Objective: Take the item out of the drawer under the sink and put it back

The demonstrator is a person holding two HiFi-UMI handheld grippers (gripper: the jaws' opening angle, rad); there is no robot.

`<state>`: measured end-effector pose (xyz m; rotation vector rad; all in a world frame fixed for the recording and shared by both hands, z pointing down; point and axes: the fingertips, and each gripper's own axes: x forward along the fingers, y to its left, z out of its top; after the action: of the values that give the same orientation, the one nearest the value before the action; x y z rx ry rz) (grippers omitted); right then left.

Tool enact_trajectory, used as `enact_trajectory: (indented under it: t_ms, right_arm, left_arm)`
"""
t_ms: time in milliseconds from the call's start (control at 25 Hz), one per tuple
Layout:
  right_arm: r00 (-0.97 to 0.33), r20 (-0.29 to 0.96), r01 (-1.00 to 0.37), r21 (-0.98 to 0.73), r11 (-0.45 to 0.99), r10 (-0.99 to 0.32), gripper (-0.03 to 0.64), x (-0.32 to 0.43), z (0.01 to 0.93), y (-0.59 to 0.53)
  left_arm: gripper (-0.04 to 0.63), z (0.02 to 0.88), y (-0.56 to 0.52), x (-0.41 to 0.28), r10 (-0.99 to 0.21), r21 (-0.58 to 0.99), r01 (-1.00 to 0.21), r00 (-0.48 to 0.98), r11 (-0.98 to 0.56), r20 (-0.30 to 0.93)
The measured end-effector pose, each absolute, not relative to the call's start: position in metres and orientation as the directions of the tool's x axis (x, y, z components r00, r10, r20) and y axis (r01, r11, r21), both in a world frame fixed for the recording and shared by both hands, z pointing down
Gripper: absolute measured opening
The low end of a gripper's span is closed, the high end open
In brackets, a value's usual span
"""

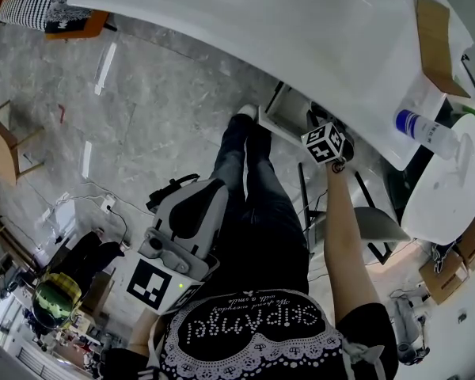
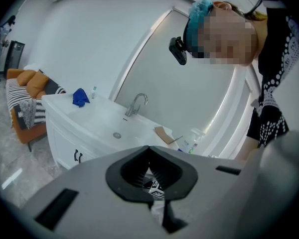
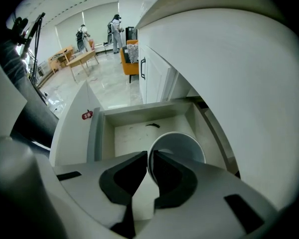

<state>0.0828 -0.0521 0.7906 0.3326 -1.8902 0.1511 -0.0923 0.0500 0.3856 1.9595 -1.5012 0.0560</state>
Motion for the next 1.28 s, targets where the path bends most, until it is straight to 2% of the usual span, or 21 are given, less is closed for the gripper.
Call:
enact_trajectory:
  t_ms: [80,200,880,960,1080,1280]
  right_arm:
    - [-0.303,0.941,-0.31,0.054,0.949,-0.152,0.029,0.083,0.79,-0.052]
    - [-0.304,0.941,-0.323,0.045,0.945,-0.149,0.071,0.082,0.787,-0.052]
    - [-0.357,0.907,-0.416,0.057,0.908,-0.221,0.071,0.072,0.754,-0.052]
    - [-0.371,0.897,-0.443,0.059,0.895,-0.242,0.067,0.073,0.744,-0.055]
    - [-0.395,0.869,-0.525,0.053,0.849,-0.298,0.022,0.076,0.728,-0.059]
    - [-0.433,0.812,-0.654,0.015,0.756,-0.391,0.018,0.079,0.703,-0.055]
  left_arm:
    - [0.005,0.385,0.05,-0.093,-0.846,0.471,-0.873,0.342,-0.126,0.408]
    - [0.005,0.383,0.051,-0.096,-0.849,0.47,-0.873,0.342,-0.128,0.404]
    - [0.005,0.371,0.048,-0.108,-0.863,0.437,-0.879,0.361,-0.189,0.353]
    - [0.005,0.369,0.045,-0.11,-0.867,0.431,-0.88,0.363,-0.198,0.343]
    - [0.005,0.367,0.042,-0.116,-0.87,0.417,-0.885,0.362,-0.207,0.336]
    - [0.005,0.359,0.037,-0.119,-0.87,0.398,-0.887,0.374,-0.235,0.32]
